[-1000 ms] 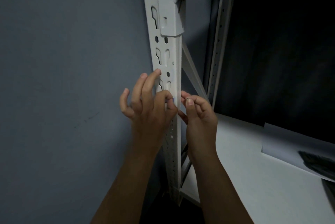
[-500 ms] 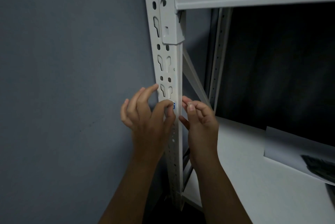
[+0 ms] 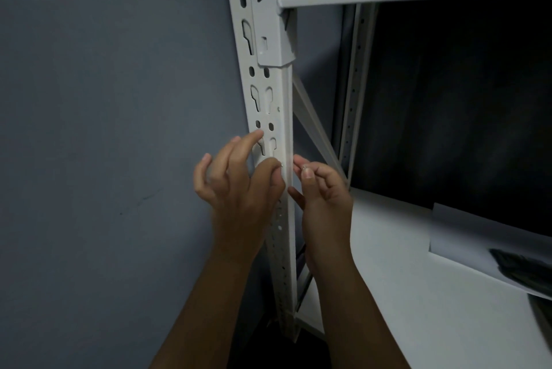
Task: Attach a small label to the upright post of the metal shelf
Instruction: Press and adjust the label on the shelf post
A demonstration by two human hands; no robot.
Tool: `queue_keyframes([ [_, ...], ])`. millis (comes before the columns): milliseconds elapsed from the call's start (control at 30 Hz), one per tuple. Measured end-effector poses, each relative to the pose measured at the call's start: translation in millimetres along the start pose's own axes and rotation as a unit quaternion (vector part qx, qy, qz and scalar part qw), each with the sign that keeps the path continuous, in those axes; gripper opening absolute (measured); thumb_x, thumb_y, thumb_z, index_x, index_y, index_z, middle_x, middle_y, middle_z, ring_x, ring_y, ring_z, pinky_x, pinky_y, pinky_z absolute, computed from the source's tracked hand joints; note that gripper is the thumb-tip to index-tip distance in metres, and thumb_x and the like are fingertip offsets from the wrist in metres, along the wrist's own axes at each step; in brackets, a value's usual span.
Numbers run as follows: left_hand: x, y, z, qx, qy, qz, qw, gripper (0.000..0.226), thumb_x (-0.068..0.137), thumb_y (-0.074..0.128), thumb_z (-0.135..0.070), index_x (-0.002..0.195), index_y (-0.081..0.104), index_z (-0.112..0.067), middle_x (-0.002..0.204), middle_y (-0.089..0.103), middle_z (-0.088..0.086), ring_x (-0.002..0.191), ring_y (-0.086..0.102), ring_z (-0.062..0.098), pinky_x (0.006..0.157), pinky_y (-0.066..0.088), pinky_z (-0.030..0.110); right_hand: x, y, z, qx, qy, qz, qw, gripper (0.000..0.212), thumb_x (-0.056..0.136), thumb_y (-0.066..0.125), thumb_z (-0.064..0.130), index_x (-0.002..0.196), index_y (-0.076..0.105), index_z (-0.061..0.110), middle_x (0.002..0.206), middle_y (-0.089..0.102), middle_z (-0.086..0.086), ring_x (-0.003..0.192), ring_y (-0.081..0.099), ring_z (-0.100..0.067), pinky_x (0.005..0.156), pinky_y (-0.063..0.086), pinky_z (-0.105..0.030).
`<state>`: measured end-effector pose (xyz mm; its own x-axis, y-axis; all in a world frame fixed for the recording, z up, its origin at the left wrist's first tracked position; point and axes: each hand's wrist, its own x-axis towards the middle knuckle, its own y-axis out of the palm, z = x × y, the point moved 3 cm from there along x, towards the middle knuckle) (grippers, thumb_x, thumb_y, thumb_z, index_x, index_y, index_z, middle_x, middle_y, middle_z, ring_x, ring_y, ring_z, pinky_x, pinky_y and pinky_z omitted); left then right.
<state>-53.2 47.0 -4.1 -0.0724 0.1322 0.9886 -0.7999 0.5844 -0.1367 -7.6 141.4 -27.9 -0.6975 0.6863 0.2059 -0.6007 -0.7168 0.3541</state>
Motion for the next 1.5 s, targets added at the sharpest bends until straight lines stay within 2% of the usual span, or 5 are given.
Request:
queue_keyframes([
  [200,3,8,-2,0.018,0.011,-0.029,0.999,0.010,0.078,0.063,-0.015,0.068,0.064,-0.018,0.122,0.061,0.000,0.121,0.043,0.018,0.102,0.025,0.041,-1,1,1,0.009,0.000,-0.004,1.000,0.014,0.097,0.050,0.013,0.095,0.064,0.014,0.103,0.069,0.011,0.091,0.065,0.005,0.072,0.054,-0.016],
  [700,-5,1,3,-0.033,-0.064,0.021,0.997,0.007,0.076,0.066,-0.019,0.070,0.064,-0.017,0.121,0.059,0.003,0.122,0.042,0.022,0.108,0.017,0.040,-1,2,2,-0.003,0.004,-0.017,1.000,0.015,0.095,0.053,0.011,0.090,0.064,0.021,0.101,0.070,0.010,0.093,0.066,0.001,0.075,0.056,-0.021],
  [867,4,-12,3,-0.101,-0.110,0.068,0.986,0.004,0.073,0.069,-0.018,0.073,0.065,-0.017,0.124,0.046,-0.004,0.124,0.036,0.022,0.103,0.019,0.043,-11,0,11,-0.055,-0.038,-0.030,0.997,0.013,0.089,0.063,0.010,0.089,0.068,0.021,0.099,0.068,-0.002,0.087,0.062,0.002,0.068,0.049,-0.007],
  [1033,8,-23,4,-0.156,-0.137,0.106,0.973,0.007,0.077,0.064,-0.026,0.075,0.066,-0.019,0.127,0.043,-0.007,0.127,0.030,0.017,0.101,0.019,0.041,-19,3,22,0.005,0.002,0.011,1.000,0.015,0.088,0.063,0.010,0.092,0.073,0.020,0.091,0.074,0.003,0.087,0.069,-0.011,0.072,0.056,-0.020],
  [1500,14,-47,5,-0.239,-0.176,0.145,0.944,0.020,0.086,0.053,-0.036,0.084,0.069,-0.025,0.123,0.045,-0.011,0.121,0.033,0.017,0.102,0.010,0.013,-30,7,39,0.028,0.035,0.083,0.996,0.014,0.087,0.062,0.004,0.093,0.073,0.010,0.092,0.074,-0.007,0.089,0.071,-0.017,0.082,0.057,-0.025],
])
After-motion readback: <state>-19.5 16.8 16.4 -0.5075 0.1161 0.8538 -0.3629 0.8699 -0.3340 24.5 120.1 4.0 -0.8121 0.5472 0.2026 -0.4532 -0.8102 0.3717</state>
